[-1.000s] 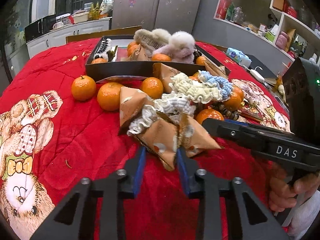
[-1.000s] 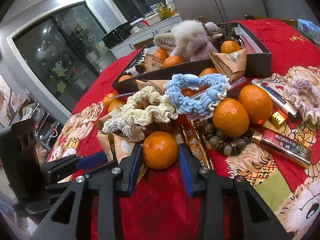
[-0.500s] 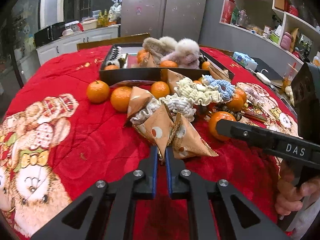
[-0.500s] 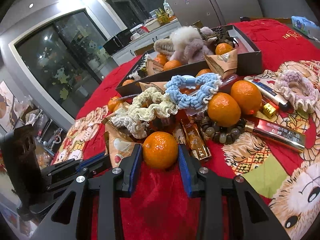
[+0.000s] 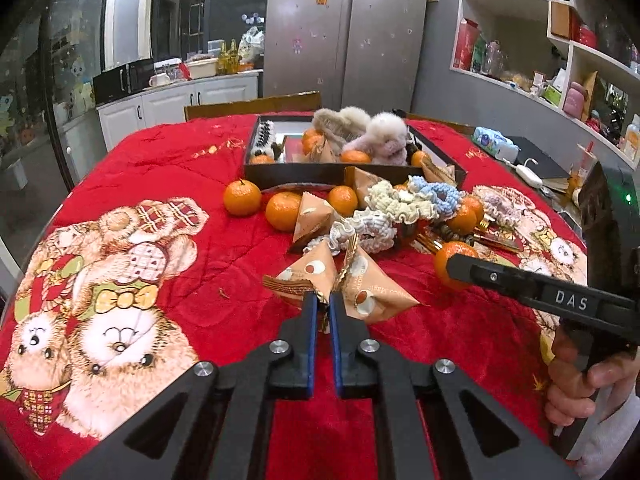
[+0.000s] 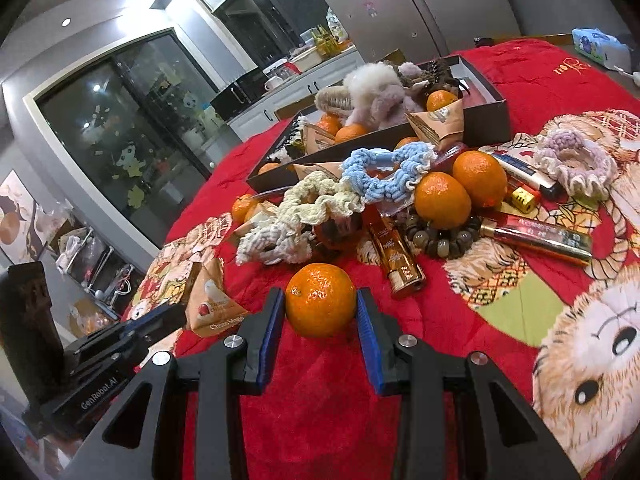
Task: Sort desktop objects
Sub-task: 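Lift the packet and orange with both tools and carry them toward the tray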
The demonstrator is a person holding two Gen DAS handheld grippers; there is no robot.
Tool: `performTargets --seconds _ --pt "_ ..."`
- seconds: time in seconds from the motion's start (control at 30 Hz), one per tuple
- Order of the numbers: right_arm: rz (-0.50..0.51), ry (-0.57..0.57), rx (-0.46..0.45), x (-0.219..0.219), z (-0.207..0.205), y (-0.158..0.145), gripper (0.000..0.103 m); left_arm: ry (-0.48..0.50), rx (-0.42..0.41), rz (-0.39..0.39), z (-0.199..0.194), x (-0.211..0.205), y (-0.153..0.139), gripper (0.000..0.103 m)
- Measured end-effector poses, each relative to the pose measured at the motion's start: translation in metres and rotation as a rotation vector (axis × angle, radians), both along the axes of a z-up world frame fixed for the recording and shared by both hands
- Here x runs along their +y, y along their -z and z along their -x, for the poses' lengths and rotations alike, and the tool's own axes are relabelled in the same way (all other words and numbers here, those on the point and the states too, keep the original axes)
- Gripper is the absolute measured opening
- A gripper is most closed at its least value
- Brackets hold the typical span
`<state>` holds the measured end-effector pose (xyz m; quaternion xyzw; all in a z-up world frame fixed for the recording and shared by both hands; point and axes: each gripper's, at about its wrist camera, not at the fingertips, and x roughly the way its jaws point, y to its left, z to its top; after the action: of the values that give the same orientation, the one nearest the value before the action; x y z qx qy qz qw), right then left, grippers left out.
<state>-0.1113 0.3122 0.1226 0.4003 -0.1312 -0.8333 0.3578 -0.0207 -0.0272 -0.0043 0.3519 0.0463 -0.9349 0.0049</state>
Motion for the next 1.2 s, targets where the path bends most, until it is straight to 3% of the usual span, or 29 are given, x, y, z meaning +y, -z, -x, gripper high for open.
performTargets --seconds 0.27,0.77,1.2 --pt "0.014 0.003 0.027 0.006 -0.018 -0.011 0.035 0.015 0.024 0.011 -0.019 0.005 -0.005 0.006" --pt "0.006 -0.011 -0.021 0.005 -0.025 0.002 0.035 -0.027 -0.044 0.010 -0.035 -0.005 0.034 0.006" --pt "0.003 -0.025 -0.035 0.000 -0.025 0.006 0.035 -0.020 -0.001 0.030 -0.039 -0.005 0.024 0.002"
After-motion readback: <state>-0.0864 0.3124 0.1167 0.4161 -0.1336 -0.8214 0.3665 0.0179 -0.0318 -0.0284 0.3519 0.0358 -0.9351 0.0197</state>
